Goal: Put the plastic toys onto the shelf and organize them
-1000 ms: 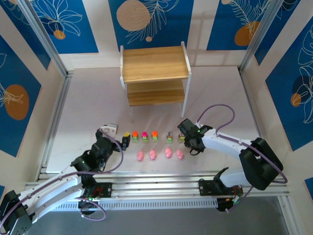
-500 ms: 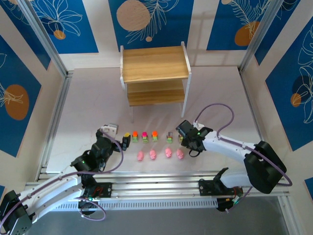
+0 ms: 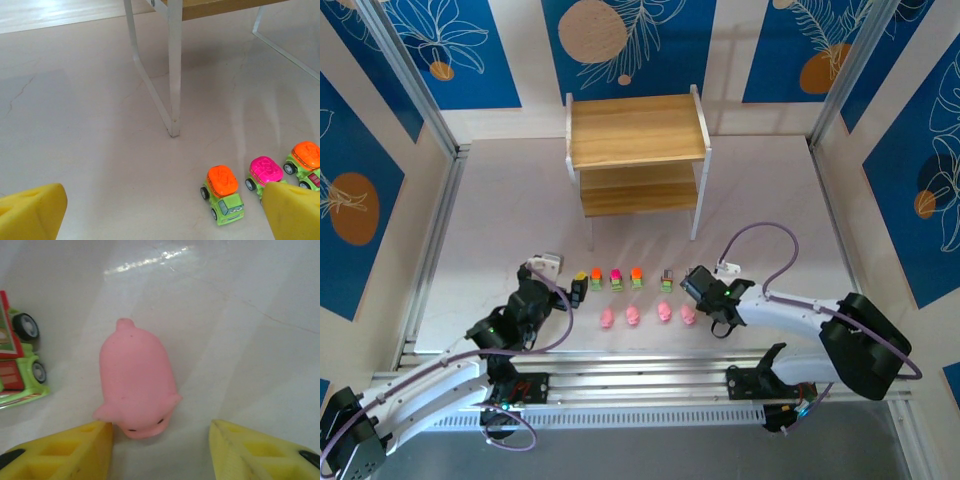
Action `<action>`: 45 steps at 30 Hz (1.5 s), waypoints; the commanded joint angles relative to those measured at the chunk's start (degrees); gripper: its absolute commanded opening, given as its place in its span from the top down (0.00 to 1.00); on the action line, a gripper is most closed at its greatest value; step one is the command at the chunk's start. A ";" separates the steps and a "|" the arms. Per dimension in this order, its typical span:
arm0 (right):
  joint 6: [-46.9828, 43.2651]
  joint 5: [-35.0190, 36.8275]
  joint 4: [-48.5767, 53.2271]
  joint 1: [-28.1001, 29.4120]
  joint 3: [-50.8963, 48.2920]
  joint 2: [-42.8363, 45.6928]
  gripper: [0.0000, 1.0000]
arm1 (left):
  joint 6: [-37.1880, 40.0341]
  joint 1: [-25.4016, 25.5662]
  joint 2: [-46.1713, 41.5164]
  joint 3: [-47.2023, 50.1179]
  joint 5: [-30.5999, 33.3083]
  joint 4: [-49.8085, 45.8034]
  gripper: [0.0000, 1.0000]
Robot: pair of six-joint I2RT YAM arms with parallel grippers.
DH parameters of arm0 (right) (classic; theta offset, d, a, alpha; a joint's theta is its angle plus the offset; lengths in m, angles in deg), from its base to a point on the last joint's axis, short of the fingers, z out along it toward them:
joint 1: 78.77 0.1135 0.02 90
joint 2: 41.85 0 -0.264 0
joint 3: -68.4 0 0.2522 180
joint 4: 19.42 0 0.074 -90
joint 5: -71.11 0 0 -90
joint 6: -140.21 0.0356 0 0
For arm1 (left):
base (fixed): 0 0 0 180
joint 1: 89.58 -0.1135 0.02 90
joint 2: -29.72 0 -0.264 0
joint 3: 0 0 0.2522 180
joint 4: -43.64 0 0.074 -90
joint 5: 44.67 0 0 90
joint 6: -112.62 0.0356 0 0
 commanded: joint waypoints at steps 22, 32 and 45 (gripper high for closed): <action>-5.43 4.32 -6.75 -2.47 1.60 -3.09 0.53 | -0.59 -0.91 -1.51 -0.68 -0.53 -0.20 0.00; -4.95 3.35 -8.11 -1.99 1.41 -5.21 0.57 | -0.56 -1.00 -1.68 -0.68 -0.54 -0.29 0.00; -3.24 4.42 -8.31 -0.36 1.08 -6.98 0.60 | -0.56 -1.21 -1.20 -0.68 -0.71 -0.02 0.00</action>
